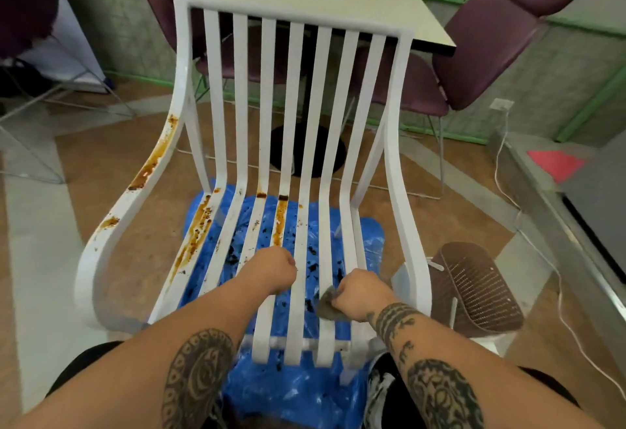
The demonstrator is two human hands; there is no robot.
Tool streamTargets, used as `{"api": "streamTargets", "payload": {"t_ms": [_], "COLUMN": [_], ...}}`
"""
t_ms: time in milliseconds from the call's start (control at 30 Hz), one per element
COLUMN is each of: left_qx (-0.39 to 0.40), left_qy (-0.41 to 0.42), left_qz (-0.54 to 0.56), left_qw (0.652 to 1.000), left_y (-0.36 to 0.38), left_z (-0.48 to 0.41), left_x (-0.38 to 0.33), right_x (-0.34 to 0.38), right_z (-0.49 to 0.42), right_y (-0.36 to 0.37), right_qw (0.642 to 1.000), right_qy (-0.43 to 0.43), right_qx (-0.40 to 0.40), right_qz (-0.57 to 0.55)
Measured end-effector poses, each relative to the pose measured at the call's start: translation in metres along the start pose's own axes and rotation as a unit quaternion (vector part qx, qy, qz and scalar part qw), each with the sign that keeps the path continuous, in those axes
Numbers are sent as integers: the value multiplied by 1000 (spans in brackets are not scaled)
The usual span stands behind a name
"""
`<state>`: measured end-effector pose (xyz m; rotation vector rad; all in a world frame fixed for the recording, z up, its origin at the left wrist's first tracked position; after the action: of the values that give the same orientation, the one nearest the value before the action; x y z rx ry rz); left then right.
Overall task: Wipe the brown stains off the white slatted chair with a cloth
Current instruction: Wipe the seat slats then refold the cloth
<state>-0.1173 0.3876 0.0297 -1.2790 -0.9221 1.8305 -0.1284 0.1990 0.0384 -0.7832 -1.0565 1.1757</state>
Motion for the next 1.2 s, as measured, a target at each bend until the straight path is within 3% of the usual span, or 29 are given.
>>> {"api": "streamTargets", "payload": {"t_ms": [100, 200, 267, 367, 467, 600, 767, 933, 1133, 1200], "left_qx": [18, 52, 62, 13, -29, -19, -11, -2, 10, 12], "left_qy": [-58, -160, -181, -182, -156, -113, -59, -41, -76, -95], "left_qz": [146, 339, 434, 522, 528, 542, 597, 662, 721, 723], "left_qw": [987, 926, 880, 834, 834, 832, 800, 749, 688, 685], "left_y": [-14, -25, -32, -49, -70, -96, -120, -135, -142, -145], "left_z": [16, 38, 48, 57, 68, 86, 103, 116, 124, 123], "left_x": [-16, -34, -46, -57, -66, -72, -75, -83, -86, -84], "right_x": [1, 7, 15, 22, 26, 30, 43, 59, 69, 70], "right_z": [10, 25, 35, 51, 62, 79, 95, 108, 115, 113], "right_y": [-22, -35, -44, -62, -79, -100, -122, -144, -171, -178], "right_qw": [971, 878, 821, 793, 790, 791, 722, 771, 779, 781], "right_qy": [69, 161, 189, 174, 143, 94, 71, -20, -28, -16], "right_qx": [-29, -42, -24, -20, -19, -5, 17, -39, -86, -109], "right_qz": [-225, -449, -537, -583, -596, -605, -688, -635, -620, -615]}}
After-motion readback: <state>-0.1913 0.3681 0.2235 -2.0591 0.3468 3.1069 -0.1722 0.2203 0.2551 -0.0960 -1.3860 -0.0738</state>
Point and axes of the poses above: each hand's wrist, its own z-axis away from the middle knuckle, its own y-axis out of the palm, x = y × z, the point moved 5 cm from there along -z, towards the middle knuckle, and after that the axes turned 15 degrees about -x, right-handed, at the moved point
